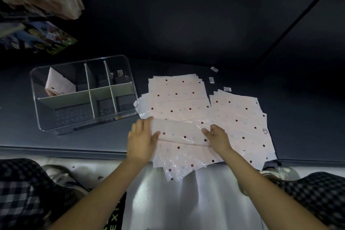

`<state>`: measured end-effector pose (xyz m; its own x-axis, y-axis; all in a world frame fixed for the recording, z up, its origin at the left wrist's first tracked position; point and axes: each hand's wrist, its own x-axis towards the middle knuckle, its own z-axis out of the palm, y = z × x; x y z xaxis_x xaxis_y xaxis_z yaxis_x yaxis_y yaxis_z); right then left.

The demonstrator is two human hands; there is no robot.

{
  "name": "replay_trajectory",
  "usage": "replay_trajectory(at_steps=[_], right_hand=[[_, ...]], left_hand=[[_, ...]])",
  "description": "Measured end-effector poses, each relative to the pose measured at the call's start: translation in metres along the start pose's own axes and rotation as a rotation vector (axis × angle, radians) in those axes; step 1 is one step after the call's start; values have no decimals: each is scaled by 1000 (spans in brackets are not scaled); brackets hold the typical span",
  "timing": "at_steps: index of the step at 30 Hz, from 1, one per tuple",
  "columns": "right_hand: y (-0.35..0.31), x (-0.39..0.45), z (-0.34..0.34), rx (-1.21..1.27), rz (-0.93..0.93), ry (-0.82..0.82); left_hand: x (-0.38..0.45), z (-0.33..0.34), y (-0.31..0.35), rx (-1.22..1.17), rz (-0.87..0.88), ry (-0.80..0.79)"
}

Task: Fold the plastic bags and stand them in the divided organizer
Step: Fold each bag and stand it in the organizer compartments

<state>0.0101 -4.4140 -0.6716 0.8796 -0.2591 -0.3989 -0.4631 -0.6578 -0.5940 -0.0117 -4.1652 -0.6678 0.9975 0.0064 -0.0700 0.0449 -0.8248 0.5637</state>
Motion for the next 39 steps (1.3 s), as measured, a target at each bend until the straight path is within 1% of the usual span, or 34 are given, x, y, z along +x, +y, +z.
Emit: replay_trajectory(at_steps=[1,2,3,4,5,6,8,11,14,15,16,17,18,19,20,22,23,24,26,29,33,36,39], right_hand=[[0,1,1,-19,4,3],[0,1,1,-35,5,6],[0,1,1,-49,6,5],[0,2,1,-62,4,5],[0,2,1,-75,7,2],[1,3,1,-84,6,-1],[1,4,2,-97,16,-3],[-1,5,1,-101,38,-28],[-7,1,-2,0,108,-10],[-9,-3,-2,21,130,64],[-12,-9,0,1,105,190],[-16,-17,4,-45,9,335],[-22,-26,10,-65,-134,446],[-30,-33,19,-65,-276,462],[-39,-40,30,-81,-400,368],[-48,-45,54,-242,-588,79],[-47,-46,65,-334,-643,-20],[-43,-44,73,-403,-654,-75],[-27,-36,75,-512,-595,-81],[-1,-28,56,-617,-515,-58],[19,-25,29,-724,-462,-108],[16,-25,16,-780,-473,-123],[7,-31,1,-903,-645,-10]], left_hand=[[-4,2,4,66,121,56],[-6,5,7,99,240,64],[-7,9,11,130,346,-5],[-8,14,14,195,427,-108],[-8,20,15,290,477,-204],[-8,26,15,380,500,-268],[-4,35,10,489,494,-330],[5,37,3,527,477,-395],[9,35,-5,554,502,-437],[9,35,-6,554,505,-437],[8,35,-7,550,506,-429],[6,36,-7,546,507,-421],[5,36,-7,544,507,-417],[5,36,-6,542,499,-414],[5,36,-4,542,492,-414],[5,34,-2,557,487,-434],[5,33,-2,563,489,-444],[5,33,-3,561,490,-444],[5,30,-6,542,497,-435],[4,23,-15,524,502,-444],[4,12,-27,507,482,-475],[4,8,-23,522,468,-505],[7,5,-6,578,430,-527]])
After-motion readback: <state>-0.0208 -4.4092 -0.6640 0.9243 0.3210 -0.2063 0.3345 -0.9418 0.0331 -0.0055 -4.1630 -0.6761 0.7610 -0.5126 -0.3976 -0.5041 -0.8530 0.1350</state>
